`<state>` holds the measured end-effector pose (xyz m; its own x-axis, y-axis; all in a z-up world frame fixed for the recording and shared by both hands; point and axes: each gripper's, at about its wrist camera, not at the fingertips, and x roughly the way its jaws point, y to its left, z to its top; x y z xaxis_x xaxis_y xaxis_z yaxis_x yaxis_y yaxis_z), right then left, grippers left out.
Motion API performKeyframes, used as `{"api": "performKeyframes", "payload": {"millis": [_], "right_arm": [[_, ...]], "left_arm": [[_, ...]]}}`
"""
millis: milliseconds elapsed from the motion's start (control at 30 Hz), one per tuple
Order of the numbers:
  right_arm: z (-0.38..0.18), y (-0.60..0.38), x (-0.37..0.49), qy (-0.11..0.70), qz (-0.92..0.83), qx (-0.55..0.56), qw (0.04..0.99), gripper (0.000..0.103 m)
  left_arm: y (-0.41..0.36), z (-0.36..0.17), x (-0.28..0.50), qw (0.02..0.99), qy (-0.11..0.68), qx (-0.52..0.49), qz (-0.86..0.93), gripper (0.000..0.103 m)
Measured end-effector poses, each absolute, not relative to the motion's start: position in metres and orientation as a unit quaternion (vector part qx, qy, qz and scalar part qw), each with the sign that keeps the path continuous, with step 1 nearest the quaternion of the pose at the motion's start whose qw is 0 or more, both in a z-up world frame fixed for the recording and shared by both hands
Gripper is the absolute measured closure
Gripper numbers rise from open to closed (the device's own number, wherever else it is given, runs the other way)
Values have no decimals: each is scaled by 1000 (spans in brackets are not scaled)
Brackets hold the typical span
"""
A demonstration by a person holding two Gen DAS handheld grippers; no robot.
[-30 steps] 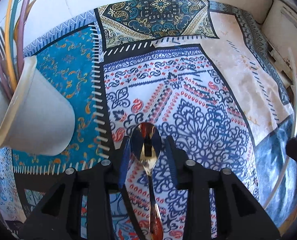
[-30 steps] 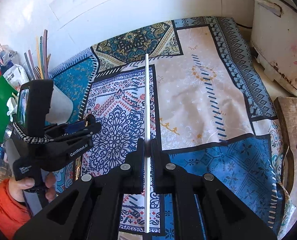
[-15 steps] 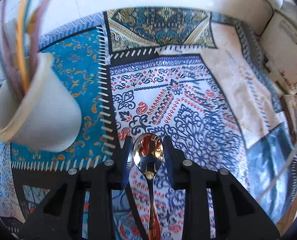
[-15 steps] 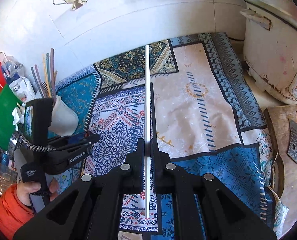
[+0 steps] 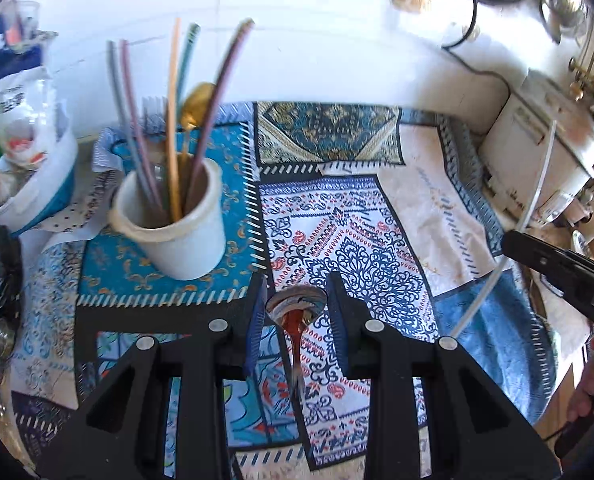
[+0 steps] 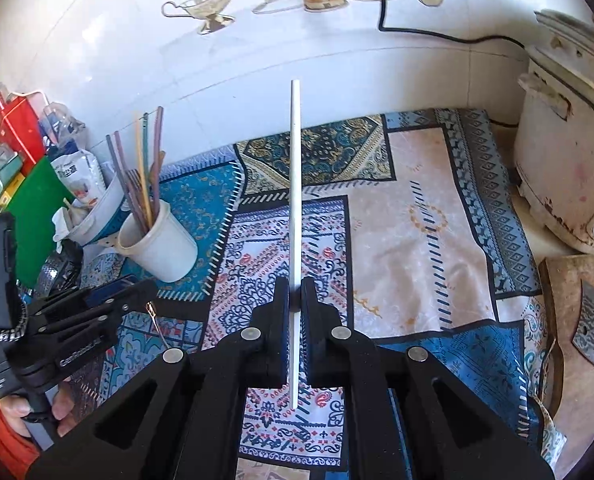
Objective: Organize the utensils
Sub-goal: 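Carry the spoon with the left tool while the right tool carries the white chopstick to the cup, then insert the spoon into the cup with the left tool while the right tool inserts the white chopstick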
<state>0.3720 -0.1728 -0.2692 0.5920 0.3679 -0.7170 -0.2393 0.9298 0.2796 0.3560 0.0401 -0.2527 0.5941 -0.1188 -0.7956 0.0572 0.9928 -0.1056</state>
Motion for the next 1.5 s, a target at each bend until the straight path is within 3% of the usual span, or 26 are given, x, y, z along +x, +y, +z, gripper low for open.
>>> {"api": "performKeyframes", "payload": {"millis": [500,1033,1233,1500], "right_arm": [[-233,-130,377,380,220,55,897,98],[-160,-53,414,304,289,45,907,98],[-159,-21,433,295,304,38,905,98],[-203,10,462,333,307,31,891,98]], "left_arm": [[81,-193,323,923,381,-60,-8,74],[143,-128,342,946,315,-75,12,74],[155,-131,365,948,311,-72,10,74],[174,-173,404,933,347,-94,-4,74]]}}
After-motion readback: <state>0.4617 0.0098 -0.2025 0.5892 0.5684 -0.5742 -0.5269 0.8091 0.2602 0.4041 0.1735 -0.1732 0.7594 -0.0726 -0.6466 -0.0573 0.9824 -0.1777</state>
